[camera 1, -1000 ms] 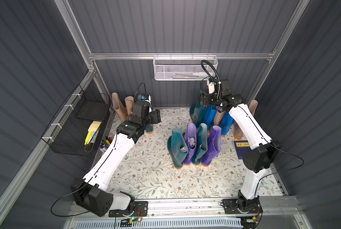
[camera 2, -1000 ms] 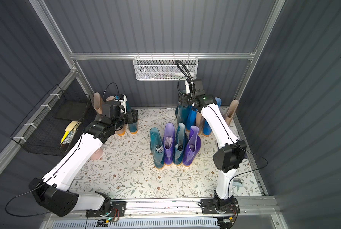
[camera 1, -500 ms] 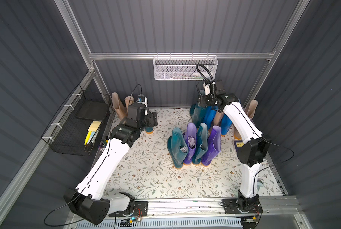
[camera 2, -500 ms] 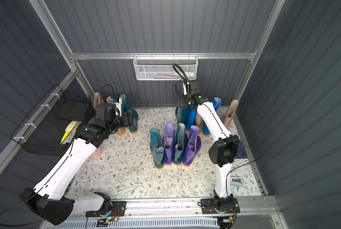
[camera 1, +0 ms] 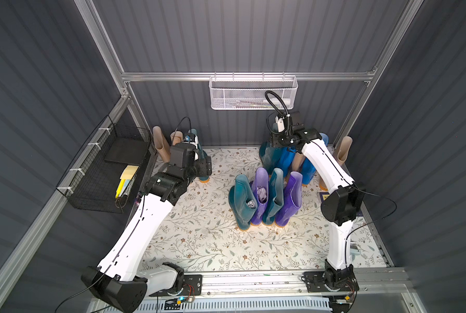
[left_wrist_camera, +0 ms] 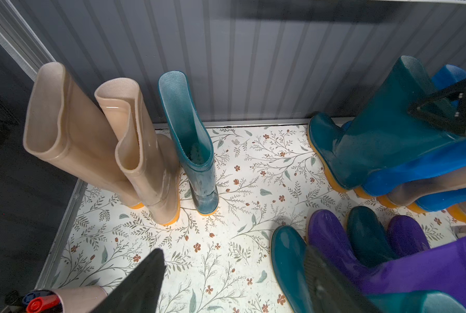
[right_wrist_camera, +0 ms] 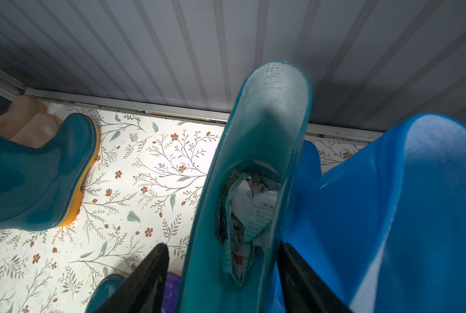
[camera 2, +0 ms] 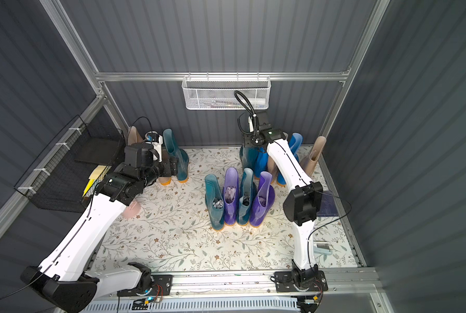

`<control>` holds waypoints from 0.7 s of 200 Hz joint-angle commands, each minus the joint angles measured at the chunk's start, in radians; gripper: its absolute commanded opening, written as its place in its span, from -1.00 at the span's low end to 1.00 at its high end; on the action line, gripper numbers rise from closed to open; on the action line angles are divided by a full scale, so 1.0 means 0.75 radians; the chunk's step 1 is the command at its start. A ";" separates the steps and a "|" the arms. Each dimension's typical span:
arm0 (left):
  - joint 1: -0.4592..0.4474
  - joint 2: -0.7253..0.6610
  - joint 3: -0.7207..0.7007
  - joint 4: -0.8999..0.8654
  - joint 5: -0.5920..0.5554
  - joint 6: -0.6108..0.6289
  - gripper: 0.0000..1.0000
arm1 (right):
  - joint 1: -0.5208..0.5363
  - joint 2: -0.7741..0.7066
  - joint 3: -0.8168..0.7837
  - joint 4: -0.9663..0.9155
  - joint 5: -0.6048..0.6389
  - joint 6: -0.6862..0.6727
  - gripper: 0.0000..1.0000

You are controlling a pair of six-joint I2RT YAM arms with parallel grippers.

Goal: Match and arrange rain boots in pairs
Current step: Move the rain boot to the corner of the board.

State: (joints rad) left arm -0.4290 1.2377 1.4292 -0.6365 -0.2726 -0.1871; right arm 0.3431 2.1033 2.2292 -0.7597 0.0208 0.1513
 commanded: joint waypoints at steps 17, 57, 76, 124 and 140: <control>-0.005 -0.026 0.001 -0.034 -0.016 0.028 0.66 | 0.005 0.032 0.040 -0.023 -0.038 0.004 0.10; -0.005 -0.037 -0.008 -0.043 -0.018 0.033 0.67 | 0.005 0.058 0.077 -0.035 -0.068 0.006 -0.34; -0.004 -0.033 -0.001 -0.048 -0.021 0.062 0.69 | 0.005 0.069 0.097 -0.042 -0.088 0.014 -0.54; -0.005 -0.036 0.011 -0.074 -0.029 0.081 0.69 | 0.005 0.083 0.133 -0.024 -0.135 0.034 -0.92; -0.004 -0.046 -0.001 -0.072 -0.035 0.077 0.69 | 0.007 0.084 0.146 -0.015 -0.150 0.041 -1.00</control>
State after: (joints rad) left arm -0.4290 1.2339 1.4292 -0.6773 -0.2810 -0.1486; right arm 0.3431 2.1521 2.3051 -0.7784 -0.0494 0.1764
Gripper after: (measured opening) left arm 0.845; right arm 0.077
